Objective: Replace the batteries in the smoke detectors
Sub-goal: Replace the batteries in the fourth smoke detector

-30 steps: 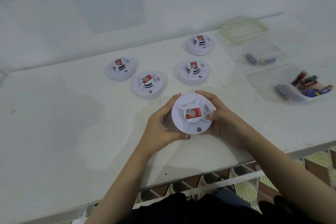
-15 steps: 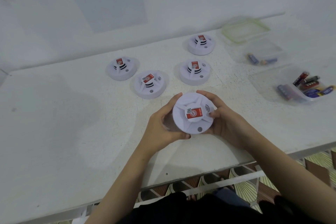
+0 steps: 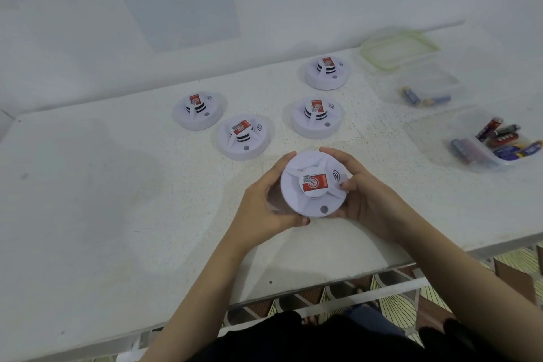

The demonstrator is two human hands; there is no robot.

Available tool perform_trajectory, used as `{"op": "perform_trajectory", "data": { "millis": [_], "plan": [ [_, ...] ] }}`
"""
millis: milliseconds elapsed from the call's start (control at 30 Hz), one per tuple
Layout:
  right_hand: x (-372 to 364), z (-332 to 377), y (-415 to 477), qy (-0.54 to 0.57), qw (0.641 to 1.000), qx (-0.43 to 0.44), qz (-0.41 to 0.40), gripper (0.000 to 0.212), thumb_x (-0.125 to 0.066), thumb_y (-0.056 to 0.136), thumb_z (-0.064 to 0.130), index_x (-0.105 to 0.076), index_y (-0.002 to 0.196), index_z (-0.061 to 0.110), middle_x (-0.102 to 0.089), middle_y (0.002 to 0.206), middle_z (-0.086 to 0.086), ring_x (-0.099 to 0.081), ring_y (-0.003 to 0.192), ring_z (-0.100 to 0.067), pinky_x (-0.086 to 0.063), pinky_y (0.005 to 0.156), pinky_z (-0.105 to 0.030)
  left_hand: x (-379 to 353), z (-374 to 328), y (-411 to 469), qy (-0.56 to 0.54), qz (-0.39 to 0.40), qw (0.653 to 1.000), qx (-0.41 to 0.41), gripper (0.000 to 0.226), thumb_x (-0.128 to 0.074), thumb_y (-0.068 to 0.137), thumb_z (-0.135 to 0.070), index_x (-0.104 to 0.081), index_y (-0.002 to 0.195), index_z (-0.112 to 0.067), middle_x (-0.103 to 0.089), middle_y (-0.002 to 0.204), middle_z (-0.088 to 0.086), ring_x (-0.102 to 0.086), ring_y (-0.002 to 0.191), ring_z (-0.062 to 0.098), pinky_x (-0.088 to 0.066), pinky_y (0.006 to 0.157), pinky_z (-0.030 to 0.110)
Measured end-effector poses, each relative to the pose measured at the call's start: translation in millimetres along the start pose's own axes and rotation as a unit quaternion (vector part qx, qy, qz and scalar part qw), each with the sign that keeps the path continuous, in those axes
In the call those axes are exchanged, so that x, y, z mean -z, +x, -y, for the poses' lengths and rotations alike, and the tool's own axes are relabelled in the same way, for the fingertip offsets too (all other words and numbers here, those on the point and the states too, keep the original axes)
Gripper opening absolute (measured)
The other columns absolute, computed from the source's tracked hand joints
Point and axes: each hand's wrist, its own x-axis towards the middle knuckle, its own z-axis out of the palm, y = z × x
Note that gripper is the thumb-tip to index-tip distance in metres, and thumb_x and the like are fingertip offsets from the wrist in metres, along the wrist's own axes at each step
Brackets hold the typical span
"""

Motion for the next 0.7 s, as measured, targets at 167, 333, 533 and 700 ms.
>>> {"op": "perform_trajectory", "data": {
  "millis": [167, 333, 533, 700],
  "plan": [
    [0.5, -0.6, -0.5, -0.004, 1.0, 0.004, -0.001, 0.059, -0.04, 0.076, 0.012, -0.044, 0.134, 0.023, -0.057, 0.127, -0.011, -0.061, 0.107, -0.034, -0.057, 0.073, -0.04, -0.3, -0.6, -0.1, 0.003, 0.0, 1.0, -0.001, 0.096, -0.086, 0.06, -0.01, -0.04, 0.144, -0.02, -0.052, 0.14, -0.008, -0.049, 0.128, 0.006, -0.045, 0.105, 0.031],
    [0.4, -0.6, -0.8, 0.0, 1.0, 0.005, -0.004, 0.06, -0.04, 0.075, 0.012, -0.045, 0.133, 0.022, -0.057, 0.128, -0.011, -0.062, 0.104, -0.032, -0.057, 0.072, -0.039, -1.2, -1.4, -0.4, 0.003, -0.003, 1.0, -0.006, 0.094, -0.085, 0.06, -0.014, -0.04, 0.143, -0.021, -0.052, 0.141, -0.007, -0.049, 0.129, 0.006, -0.044, 0.106, 0.029],
    [0.5, -1.8, -1.3, -0.006, 1.0, 0.015, -0.006, 0.058, -0.04, 0.076, 0.011, -0.045, 0.133, 0.021, -0.058, 0.126, -0.011, -0.063, 0.104, -0.03, -0.057, 0.071, -0.037, -0.6, -1.3, -0.5, 0.007, 0.0, 1.0, -0.004, 0.096, -0.085, 0.059, -0.012, -0.04, 0.143, -0.022, -0.052, 0.14, -0.01, -0.048, 0.129, 0.005, -0.044, 0.106, 0.031],
    [1.2, -2.3, -1.6, -0.016, 1.0, 0.017, -0.009, 0.058, -0.039, 0.077, 0.012, -0.045, 0.133, 0.022, -0.058, 0.125, -0.01, -0.064, 0.103, -0.03, -0.057, 0.072, -0.036, -1.5, -1.4, -0.8, 0.01, 0.001, 1.0, -0.007, 0.095, -0.085, 0.06, -0.013, -0.04, 0.143, -0.02, -0.052, 0.14, -0.008, -0.049, 0.129, 0.007, -0.044, 0.106, 0.034]
  ]
}}
